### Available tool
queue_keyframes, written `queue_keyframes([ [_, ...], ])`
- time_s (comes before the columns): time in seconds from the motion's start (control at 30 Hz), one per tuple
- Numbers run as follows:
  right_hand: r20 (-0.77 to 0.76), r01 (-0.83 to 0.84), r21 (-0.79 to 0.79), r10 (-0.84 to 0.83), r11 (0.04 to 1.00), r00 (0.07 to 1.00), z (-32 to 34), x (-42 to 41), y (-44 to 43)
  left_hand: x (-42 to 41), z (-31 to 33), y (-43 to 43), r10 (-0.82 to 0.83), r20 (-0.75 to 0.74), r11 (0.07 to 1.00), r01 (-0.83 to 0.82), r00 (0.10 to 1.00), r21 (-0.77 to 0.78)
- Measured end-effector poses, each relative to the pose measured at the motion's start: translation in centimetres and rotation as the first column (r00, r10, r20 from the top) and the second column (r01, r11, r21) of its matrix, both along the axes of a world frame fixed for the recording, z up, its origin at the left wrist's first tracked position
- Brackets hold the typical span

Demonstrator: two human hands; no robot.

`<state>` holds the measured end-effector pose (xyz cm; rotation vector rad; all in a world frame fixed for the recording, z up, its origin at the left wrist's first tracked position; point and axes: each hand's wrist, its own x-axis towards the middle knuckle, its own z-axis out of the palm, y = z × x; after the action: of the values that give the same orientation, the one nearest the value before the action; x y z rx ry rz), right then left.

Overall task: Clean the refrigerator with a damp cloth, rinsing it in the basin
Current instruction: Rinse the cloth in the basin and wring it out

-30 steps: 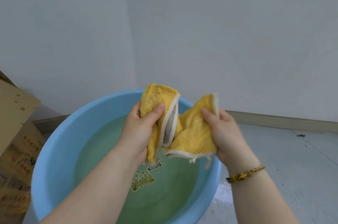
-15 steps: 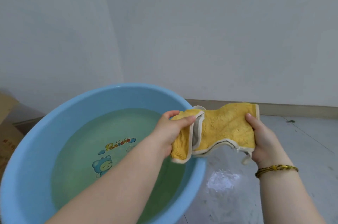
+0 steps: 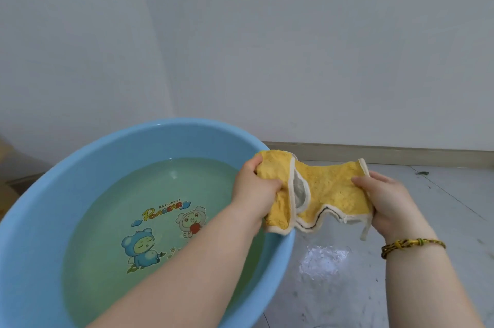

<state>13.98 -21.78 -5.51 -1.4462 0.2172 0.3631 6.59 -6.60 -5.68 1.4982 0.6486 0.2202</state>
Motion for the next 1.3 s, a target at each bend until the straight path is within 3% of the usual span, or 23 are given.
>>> queue_keyframes([
  [0.17, 0.211, -0.068, 0.023, 0.062, 0.997, 0.976, 2.8, -0.3, 0.6, -0.4, -0.4, 1.3, -0.069, 0.013, 0.996, 0.069, 0.998, -0.054],
  [0.27, 0.323, -0.228, -0.013, 0.220, 0.974, 0.920, 5.0, -1.7, 3.0, -0.4, -0.4, 1.5, -0.100, 0.062, 0.992, 0.104, 0.993, -0.065],
  [0.33, 0.337, -0.338, -0.122, 0.360, 0.933, 0.870, 5.0, -2.7, 5.0, -0.4, 0.1, 1.4, -0.092, 0.054, 0.992, 0.096, 0.994, -0.082],
  [0.43, 0.271, -0.468, -0.273, 0.534, 0.841, 0.801, 3.7, -3.6, 7.0, -0.1, 0.2, 2.1, -0.073, 0.010, 0.953, 0.073, 0.997, -0.295],
  [0.5, 0.328, -0.438, -0.184, 0.475, 0.880, 0.817, 3.2, -3.2, 7.2, 0.1, 0.1, 2.4, -0.103, 0.010, 0.919, 0.099, 0.995, -0.381],
  [0.57, 0.430, -0.219, -0.081, 0.232, 0.972, 0.872, 2.6, -2.1, 6.8, 0.4, -0.1, 2.3, -0.138, 0.022, 0.939, 0.138, 0.990, -0.316],
  [0.63, 0.472, -0.002, -0.205, 0.101, 0.979, 0.876, 1.3, -1.0, 6.4, 0.7, 0.1, 2.2, -0.171, 0.024, 0.966, 0.173, 0.985, -0.192],
  [0.67, 0.426, 0.004, -0.270, 0.115, 0.963, 0.897, 0.4, -0.7, 6.2, 0.8, 0.1, 2.4, -0.199, 0.009, 0.971, 0.199, 0.980, -0.135],
  [0.7, 0.331, -0.060, -0.282, 0.156, 0.958, 0.931, -0.2, -0.6, 5.9, 0.8, 0.4, 2.8, -0.237, 0.003, 0.967, 0.236, 0.971, -0.099],
  [0.77, 0.156, -0.263, -0.151, 0.286, 0.953, 0.945, -0.9, -0.7, 5.4, 0.9, 1.8, 4.1, -0.349, 0.017, 0.931, 0.349, 0.937, -0.106],
  [0.87, 0.143, -0.448, 0.036, 0.439, 0.893, 0.887, 0.0, -0.5, 4.1, 1.4, 4.1, 5.8, -0.568, -0.041, 0.821, 0.561, 0.822, -0.107],
  [0.97, 0.116, -0.455, 0.065, 0.446, 0.888, 0.887, 0.0, -0.3, 4.0, 1.9, 4.8, 6.2, -0.642, -0.200, 0.750, 0.661, 0.740, 0.040],
  [1.03, 0.062, -0.317, 0.052, 0.314, 0.947, 0.947, -0.6, -0.3, 4.5, 2.4, 4.5, 5.7, -0.519, -0.208, 0.800, 0.557, 0.829, 0.224],
  [1.13, 0.039, -0.144, 0.115, 0.140, 0.983, 0.989, -1.5, -0.3, 5.0, 2.8, 3.2, 4.8, -0.314, -0.105, 0.831, 0.327, 0.944, 0.449],
  [1.23, 0.036, -0.124, 0.070, 0.122, 0.990, 0.992, -2.2, 0.0, 4.7, 2.7, 1.2, 4.1, -0.192, -0.029, 0.874, 0.184, 0.981, 0.449],
  [1.3, -0.007, -0.171, -0.057, 0.171, 0.984, 0.985, -2.6, -0.1, 4.8, 2.2, -0.1, 3.4, -0.218, -0.056, 0.897, 0.222, 0.974, 0.382],
])
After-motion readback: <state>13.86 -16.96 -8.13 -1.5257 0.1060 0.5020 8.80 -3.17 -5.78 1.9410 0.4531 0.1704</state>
